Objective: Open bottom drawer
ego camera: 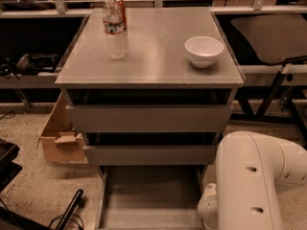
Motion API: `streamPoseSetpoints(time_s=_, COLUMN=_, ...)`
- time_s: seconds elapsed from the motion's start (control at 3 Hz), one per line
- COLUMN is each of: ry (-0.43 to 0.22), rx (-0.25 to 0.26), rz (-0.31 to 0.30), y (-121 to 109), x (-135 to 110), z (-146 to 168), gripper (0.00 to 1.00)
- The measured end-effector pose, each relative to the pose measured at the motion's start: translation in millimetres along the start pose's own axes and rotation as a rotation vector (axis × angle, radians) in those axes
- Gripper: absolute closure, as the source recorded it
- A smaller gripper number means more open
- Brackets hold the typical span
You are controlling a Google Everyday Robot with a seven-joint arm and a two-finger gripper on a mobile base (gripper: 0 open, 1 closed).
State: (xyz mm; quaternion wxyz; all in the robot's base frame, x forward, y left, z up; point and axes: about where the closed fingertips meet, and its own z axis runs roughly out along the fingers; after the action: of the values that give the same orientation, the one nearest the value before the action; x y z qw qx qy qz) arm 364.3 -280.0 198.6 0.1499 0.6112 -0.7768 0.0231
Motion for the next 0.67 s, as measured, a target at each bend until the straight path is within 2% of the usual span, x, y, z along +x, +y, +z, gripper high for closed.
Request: streamPoseSetpoints(time_s=0.67, ry=0.000, rx=0.000, rz=0.000, y=0.0, x=0.0, z=0.0, gripper=0.30)
